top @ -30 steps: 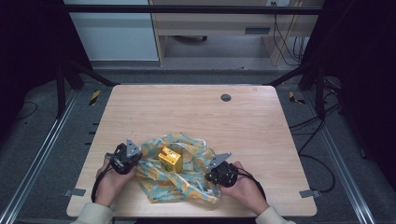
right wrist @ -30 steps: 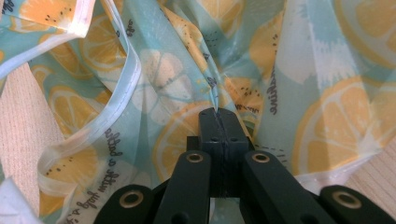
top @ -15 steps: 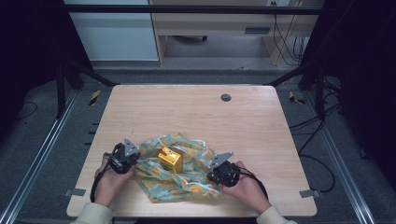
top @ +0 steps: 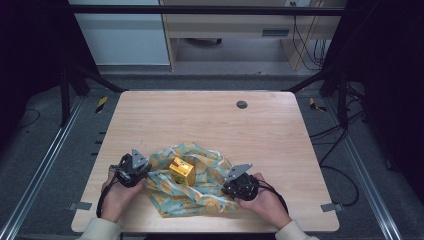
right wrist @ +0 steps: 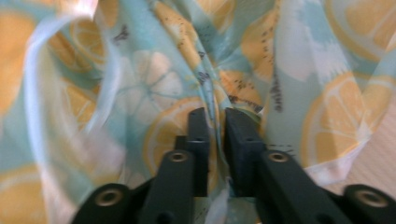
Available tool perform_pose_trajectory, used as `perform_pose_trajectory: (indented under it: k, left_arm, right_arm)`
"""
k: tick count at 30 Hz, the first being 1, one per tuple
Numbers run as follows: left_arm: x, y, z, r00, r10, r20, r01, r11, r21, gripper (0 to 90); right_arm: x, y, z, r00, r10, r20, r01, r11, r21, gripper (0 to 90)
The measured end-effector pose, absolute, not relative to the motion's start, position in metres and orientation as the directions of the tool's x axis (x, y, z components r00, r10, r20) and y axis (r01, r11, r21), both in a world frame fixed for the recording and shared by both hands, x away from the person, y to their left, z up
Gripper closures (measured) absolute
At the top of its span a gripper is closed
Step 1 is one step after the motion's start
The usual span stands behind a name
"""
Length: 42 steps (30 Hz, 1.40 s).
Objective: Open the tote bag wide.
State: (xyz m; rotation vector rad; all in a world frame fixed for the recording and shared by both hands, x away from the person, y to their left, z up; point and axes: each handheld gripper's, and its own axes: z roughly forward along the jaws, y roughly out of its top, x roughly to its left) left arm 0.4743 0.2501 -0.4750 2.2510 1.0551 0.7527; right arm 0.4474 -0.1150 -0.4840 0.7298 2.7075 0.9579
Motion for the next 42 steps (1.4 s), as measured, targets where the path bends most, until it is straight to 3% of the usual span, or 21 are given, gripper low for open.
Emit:
perform_pose_trajectory:
  k: [6,13,18,27,30,42]
  left_arm:
    - [0.457,0.244,-0.470,0.546,0.807,0.226,0.492,-0.527,0.693,41.9]
    - [0.441,0.235,-0.468,0.585,0.772,0.248,0.469,-0.572,0.673,32.5]
    - [0.438,0.234,-0.461,0.572,0.788,0.227,0.452,-0.534,0.715,25.7]
    - [0.439,0.243,-0.442,0.527,0.844,0.098,0.417,-0.357,0.836,13.9]
    - [0.441,0.246,-0.441,0.520,0.848,0.104,0.404,-0.352,0.844,13.0]
    - [0.449,0.281,-0.441,0.472,0.876,0.097,0.390,-0.306,0.869,6.6]
  right_arm:
    - [0.444,-0.116,-0.473,-0.843,0.535,-0.053,0.365,0.643,0.673,48.8]
    - [0.446,-0.117,-0.469,-0.825,0.558,-0.087,0.351,0.628,0.695,30.9]
    - [0.447,-0.120,-0.462,-0.812,0.577,-0.088,0.340,0.590,0.733,20.5]
    - [0.441,-0.132,-0.427,-0.793,0.606,-0.066,0.311,0.495,0.811,11.8]
    - [0.443,-0.139,-0.416,-0.783,0.622,-0.018,0.318,0.425,0.847,11.4]
    - [0.460,-0.191,-0.422,-0.651,0.757,-0.049,0.360,0.365,0.859,6.4]
